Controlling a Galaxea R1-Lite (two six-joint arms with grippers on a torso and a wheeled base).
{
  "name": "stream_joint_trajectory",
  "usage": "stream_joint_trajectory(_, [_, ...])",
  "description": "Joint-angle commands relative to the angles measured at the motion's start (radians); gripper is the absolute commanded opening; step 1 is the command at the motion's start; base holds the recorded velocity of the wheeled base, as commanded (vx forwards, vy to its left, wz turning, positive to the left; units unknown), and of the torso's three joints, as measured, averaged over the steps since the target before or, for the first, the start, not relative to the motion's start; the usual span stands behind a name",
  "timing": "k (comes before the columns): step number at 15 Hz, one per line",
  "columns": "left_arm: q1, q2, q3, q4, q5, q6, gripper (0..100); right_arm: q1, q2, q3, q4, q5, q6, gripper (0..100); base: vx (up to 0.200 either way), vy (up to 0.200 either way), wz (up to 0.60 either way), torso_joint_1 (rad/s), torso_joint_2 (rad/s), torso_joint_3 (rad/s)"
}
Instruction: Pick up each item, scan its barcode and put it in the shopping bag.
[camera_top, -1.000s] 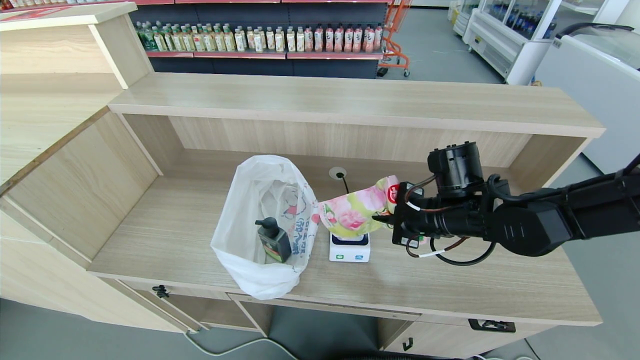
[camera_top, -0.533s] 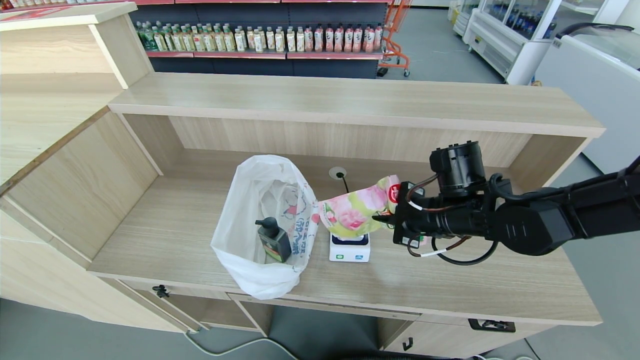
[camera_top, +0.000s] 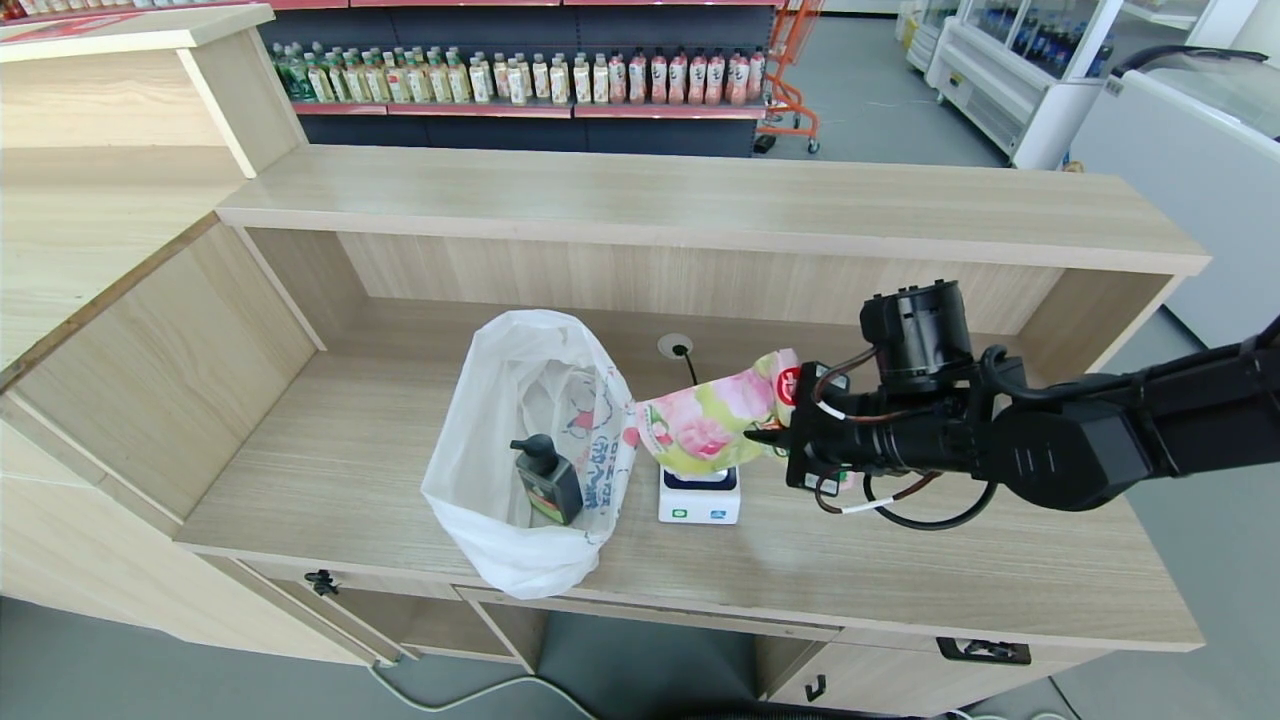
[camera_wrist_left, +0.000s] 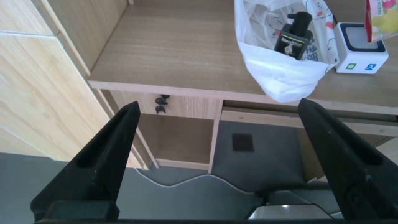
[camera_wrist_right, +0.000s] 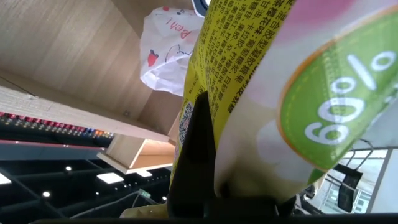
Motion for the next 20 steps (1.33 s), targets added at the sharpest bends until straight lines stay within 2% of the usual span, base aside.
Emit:
stream_joint_trajectory(1, [0.000,0.000,0.000,-0.001,0.000,0.000,100,0.007,-0.010,0.003,0.000,-0.001,-0.005,0,0.000,0.000,0.00,0.000,0.00,0.000])
stream_joint_trajectory(2, [0.000,0.000,0.000,-0.001,0.000,0.000,100,0.017,-0.050,0.020,0.005,-0.004,-0.056,0,0.000,0.000,0.00,0.000,0.00,0.000])
stream_joint_trajectory(3, [0.000,0.000,0.000,-0.001,0.000,0.000,100,0.007,-0.120,0.054,0.008,-0.015,-0.227,0,0.000,0.000,0.00,0.000,0.00,0.000])
stream_joint_trajectory(5, [0.000,0.000,0.000,-0.001,0.000,0.000,100,-0.043,-0.252,0.039,0.000,-0.005,-0.685,0,0.000,0.000,0.00,0.000,0.00,0.000])
stream_joint_trajectory(6, [0.000,0.000,0.000,-0.001,0.000,0.000,100,-0.042,-0.297,0.022,0.005,0.013,-0.965,0,0.000,0.000,0.00,0.000,0.00,0.000])
stream_joint_trajectory(7, [0.000,0.000,0.000,-0.001,0.000,0.000,100,-0.037,-0.318,0.033,0.005,0.031,-1.171,0,0.000,0.000,0.00,0.000,0.00,0.000])
stream_joint_trajectory(8, [0.000,0.000,0.000,-0.001,0.000,0.000,100,-0.019,-0.337,0.092,0.013,0.045,-1.478,0,0.000,0.000,0.00,0.000,0.00,0.000])
stream_joint_trajectory(10, [0.000,0.000,0.000,-0.001,0.000,0.000,100,-0.008,-0.423,0.267,0.002,0.044,-1.952,0,0.000,0.000,0.00,0.000,0.00,0.000])
stream_joint_trajectory(12, [0.000,0.000,0.000,-0.001,0.000,0.000,100,0.001,-0.496,0.336,0.002,0.053,-2.140,0,0.000,0.000,0.00,0.000,0.00,0.000])
stream_joint_trajectory(13, [0.000,0.000,0.000,-0.001,0.000,0.000,100,0.026,-0.505,0.349,0.000,0.045,-2.179,0,0.000,0.000,0.00,0.000,0.00,0.000])
stream_joint_trajectory(17, [0.000,0.000,0.000,-0.001,0.000,0.000,100,0.030,-0.495,0.327,-0.003,0.050,-2.335,0,0.000,0.000,0.00,0.000,0.00,0.000])
stream_joint_trajectory(20, [0.000,0.000,0.000,-0.001,0.000,0.000,100,0.035,-0.464,0.303,-0.050,0.045,-2.369,0,0.000,0.000,0.00,0.000,0.00,0.000])
